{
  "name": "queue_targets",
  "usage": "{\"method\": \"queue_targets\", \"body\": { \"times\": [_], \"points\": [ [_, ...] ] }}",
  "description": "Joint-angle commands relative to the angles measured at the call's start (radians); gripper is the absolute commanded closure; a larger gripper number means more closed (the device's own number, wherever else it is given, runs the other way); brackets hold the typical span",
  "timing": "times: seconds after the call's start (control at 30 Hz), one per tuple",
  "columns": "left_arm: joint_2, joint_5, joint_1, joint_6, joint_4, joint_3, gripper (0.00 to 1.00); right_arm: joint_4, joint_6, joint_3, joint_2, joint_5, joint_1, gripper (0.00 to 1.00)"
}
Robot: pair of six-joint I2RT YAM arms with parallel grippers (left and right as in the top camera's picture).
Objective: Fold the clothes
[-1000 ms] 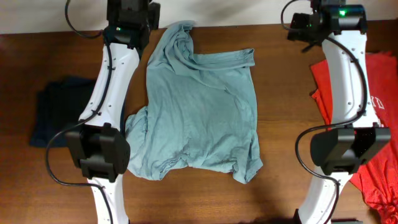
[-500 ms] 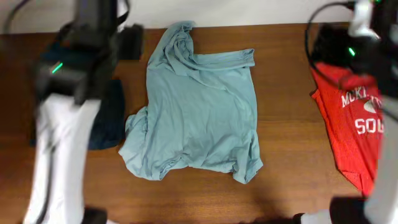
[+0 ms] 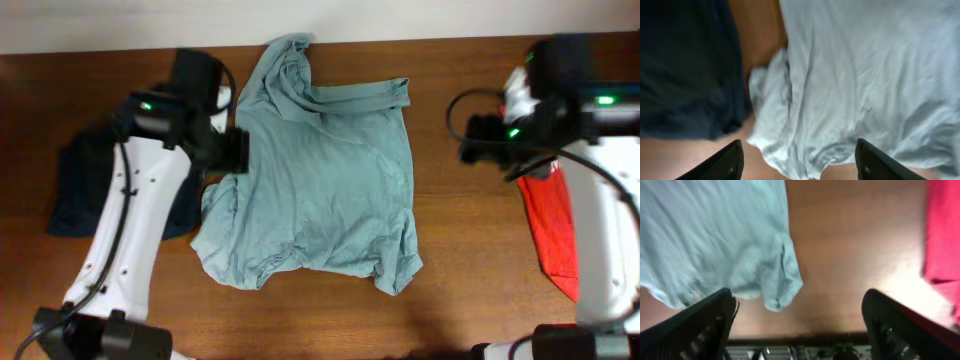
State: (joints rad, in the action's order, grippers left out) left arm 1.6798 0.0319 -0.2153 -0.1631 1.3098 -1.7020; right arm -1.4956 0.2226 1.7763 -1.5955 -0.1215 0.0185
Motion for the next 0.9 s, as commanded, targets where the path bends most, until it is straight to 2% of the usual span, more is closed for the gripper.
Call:
{"method": "queue_targets", "body": {
  "times": [0.0,0.2,0.4,0.57,0.7,0.87],
  "points": [
    [-0.017,-0.018,0.008,-0.1,-0.061,0.168,0.28,0.065,-0.006,-0.251,0.001,-0.059,-0.039,0.18],
    [-0.016,-0.12,0.036,-0.134,-0.238,0.415,0.28,0.281,-0.004,-0.551,0.001,-0.063,-0.106,0.18],
    [-0.016,-0.114,0.061,-0.136,-0.344,0.544,0.28,0.487,0.03,-0.748,0.001,-0.096,-0.125,0.19],
    [-0.016,-0.114,0.081,-0.136,-0.394,0.613,0.28,0.551,0.056,-0.869,0.001,-0.137,-0.125,0.29],
    [-0.016,-0.114,0.081,-0.136,-0.419,0.637,0.28,0.589,0.104,-0.926,0.001,-0.143,-0.125,0.45],
    [-0.016,-0.114,0.081,-0.136,-0.426,0.637,0.29,0.67,0.105,-0.98,0.001,-0.212,-0.125,0.5]
  ]
}}
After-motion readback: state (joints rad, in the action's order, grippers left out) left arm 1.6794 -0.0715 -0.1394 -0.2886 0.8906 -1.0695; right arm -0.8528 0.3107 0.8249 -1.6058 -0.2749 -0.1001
